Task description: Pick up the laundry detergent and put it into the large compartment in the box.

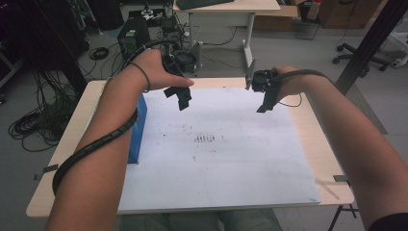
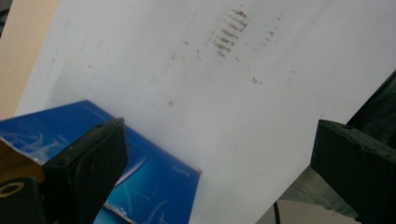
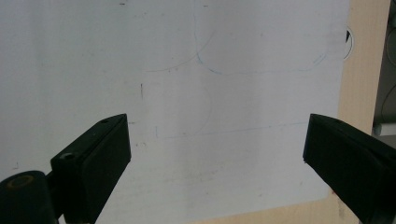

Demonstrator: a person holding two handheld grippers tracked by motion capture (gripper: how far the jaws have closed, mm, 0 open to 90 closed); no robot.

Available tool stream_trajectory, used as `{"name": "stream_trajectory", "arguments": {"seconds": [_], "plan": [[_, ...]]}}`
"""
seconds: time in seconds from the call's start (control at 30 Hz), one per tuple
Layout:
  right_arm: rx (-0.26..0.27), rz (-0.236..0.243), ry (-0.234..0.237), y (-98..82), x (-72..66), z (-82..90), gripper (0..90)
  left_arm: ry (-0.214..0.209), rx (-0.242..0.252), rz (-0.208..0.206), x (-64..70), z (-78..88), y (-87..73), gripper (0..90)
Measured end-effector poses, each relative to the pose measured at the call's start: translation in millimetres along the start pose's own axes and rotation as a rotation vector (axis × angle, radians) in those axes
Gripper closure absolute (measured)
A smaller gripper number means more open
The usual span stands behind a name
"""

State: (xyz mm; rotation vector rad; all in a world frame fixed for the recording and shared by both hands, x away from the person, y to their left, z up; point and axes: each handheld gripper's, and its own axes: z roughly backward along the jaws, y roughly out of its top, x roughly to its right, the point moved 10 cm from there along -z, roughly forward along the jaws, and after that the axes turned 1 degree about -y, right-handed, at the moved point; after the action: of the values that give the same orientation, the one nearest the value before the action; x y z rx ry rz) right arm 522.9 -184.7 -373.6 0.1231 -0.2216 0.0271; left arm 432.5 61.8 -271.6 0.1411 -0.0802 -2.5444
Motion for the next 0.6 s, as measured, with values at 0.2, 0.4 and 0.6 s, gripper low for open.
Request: {"name": "stream_trajectory", "arguments": {"seconds": [0.2, 0.4, 0.6], "plan": [[0.000, 0.006, 0.003, 0.8, -2.0, 1.9, 7.4, -0.012, 0.017, -0.039, 6.6, -2.1, 4.5, 4.5], [0.003, 0.009, 0.005, 1.6, -3.8, 3.3, 7.4, -0.031, 0.014, -0.093, 18.5, -10.3, 11.3, 4.5], [-0.004, 0.017, 0.011, 0.3, -6.8, 3.9, 7.4, -0.051, -0.011, -0.145, 30.0, -23.1, 17.3, 4.5]]}}
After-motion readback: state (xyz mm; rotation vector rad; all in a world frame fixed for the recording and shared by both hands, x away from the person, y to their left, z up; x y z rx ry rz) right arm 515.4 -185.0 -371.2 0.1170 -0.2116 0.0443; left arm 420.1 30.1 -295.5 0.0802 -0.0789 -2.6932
